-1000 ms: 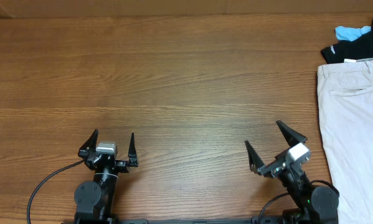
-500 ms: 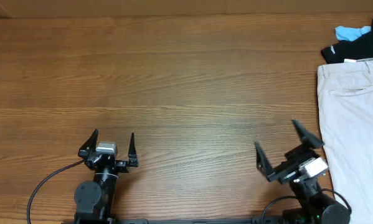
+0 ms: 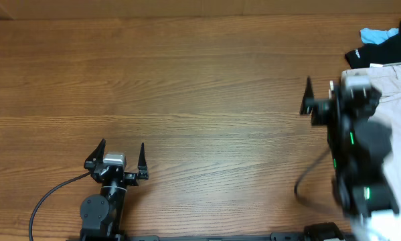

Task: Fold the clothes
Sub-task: 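Reach the right gripper to the beige shorts on the clothes stack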

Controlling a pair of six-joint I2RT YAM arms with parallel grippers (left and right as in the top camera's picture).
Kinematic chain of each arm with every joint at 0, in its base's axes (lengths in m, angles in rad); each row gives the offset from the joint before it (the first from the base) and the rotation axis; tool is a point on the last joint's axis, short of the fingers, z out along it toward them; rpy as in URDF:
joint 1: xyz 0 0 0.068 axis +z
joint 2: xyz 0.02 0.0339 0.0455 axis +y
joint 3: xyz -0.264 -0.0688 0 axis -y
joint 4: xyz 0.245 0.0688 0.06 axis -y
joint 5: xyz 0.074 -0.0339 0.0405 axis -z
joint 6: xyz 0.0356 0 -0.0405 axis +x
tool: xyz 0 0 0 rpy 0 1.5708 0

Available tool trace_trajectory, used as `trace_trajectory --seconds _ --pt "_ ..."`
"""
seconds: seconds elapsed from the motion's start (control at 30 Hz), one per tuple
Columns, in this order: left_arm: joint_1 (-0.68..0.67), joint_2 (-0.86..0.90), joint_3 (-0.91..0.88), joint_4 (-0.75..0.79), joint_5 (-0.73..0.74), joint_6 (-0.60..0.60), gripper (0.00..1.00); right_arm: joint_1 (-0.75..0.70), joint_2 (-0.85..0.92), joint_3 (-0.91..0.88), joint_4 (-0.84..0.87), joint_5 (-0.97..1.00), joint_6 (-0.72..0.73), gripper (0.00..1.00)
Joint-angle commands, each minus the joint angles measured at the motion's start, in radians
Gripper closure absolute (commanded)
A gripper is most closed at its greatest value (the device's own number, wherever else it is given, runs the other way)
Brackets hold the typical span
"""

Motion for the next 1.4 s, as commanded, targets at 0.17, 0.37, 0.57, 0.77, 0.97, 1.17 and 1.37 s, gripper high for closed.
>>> trace_trajectory --seconds 0.17,0.37,0.57,0.77,0.97,1.17,1.37 --pt "0.006 -0.010 -0.004 0.001 -0.010 0.015 0.00 -0.063 0.603 0.557 -0.521 0.249 -0.052 0.00" --pt "0.006 -0.010 -0.004 0.001 -0.010 0.015 0.00 -0.060 0.788 0.634 -0.565 0.219 -0.049 0.00" --pt "0.006 -0.010 -0.004 0.001 -0.010 0.015 0.00 -0.086 0.885 0.634 -0.468 0.273 -0.064 0.00" --pt "0.006 -0.010 -0.004 0.001 -0.010 0.015 0.00 -0.097 1.024 0.634 -0.435 0.465 -0.063 0.00" --pt "0.006 -0.010 -0.004 0.001 -0.010 0.015 0.00 -0.098 1.133 0.634 -0.384 0.578 -0.063 0.04" --pt "0.006 -0.010 -0.004 0.001 -0.010 0.015 0.00 -0.113 1.228 0.634 -0.327 0.695 -0.045 0.04" --pt "0.006 -0.010 -0.004 0.001 -0.010 0.015 0.00 -0.164 1.261 0.634 -0.314 0.694 -0.044 0.04"
